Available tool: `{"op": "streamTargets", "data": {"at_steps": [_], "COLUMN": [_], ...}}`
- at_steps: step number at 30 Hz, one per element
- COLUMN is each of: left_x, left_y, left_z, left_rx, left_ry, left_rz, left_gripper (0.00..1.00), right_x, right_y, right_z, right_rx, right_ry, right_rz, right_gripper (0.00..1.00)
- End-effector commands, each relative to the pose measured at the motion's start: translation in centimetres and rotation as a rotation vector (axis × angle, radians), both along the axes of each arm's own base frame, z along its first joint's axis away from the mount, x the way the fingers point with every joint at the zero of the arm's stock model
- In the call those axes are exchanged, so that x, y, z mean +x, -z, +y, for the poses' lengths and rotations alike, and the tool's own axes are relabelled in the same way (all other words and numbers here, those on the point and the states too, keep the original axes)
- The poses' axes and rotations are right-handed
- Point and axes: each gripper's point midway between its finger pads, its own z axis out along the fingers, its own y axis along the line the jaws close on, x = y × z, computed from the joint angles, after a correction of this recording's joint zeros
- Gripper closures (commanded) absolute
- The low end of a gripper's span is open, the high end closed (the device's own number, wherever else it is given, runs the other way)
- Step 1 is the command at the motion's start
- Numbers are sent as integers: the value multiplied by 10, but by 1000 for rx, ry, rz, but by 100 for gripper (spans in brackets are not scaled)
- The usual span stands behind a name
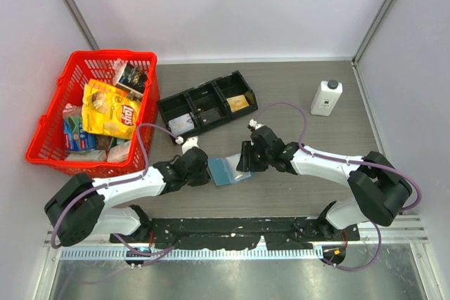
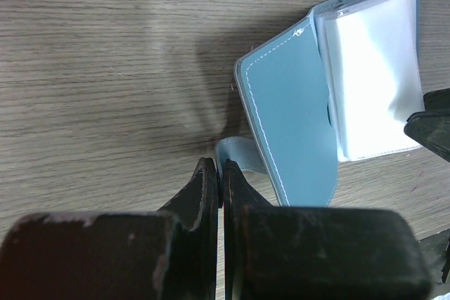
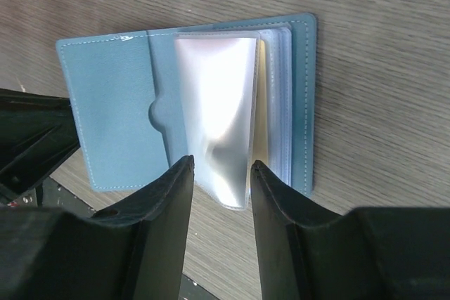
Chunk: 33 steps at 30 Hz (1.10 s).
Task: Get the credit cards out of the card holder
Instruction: Open the card holder at the center of the board.
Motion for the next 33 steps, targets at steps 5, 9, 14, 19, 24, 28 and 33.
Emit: {"op": "streamTargets", "data": {"at_steps": [5, 9, 14, 19, 24, 28, 33], "left_x": [9, 11, 15, 16, 13, 7, 5], "left_y": [-11, -18, -39, -68, -100, -114, -127], "left_z": [-13, -9, -1, 11, 24, 27, 22], "left_rx": [-40, -46, -74, -111, -165, -197, -264], "left_ry": [12, -6, -39, -78, -105, -100, -90], "left_rz": [-29, -56, -119, -191, -260, -278, -287], "left_gripper": [100, 98, 82, 64, 56, 53, 52], "right_x": [-4, -8, -16, -27, -37, -40, -32], "right_y": [-37, -53, -39, -19, 8, 26, 6], "right_z": [39, 59, 74, 84, 89, 85, 86], "right_rx": [158, 194, 165, 127, 63, -6, 12], "right_ry": [-103, -165, -219, -278, -329, -345, -320], "right_rz": [-45, -74, -63, -49, -18, 15, -43], "right_gripper": [57, 57, 58, 57, 56, 52, 51]}}
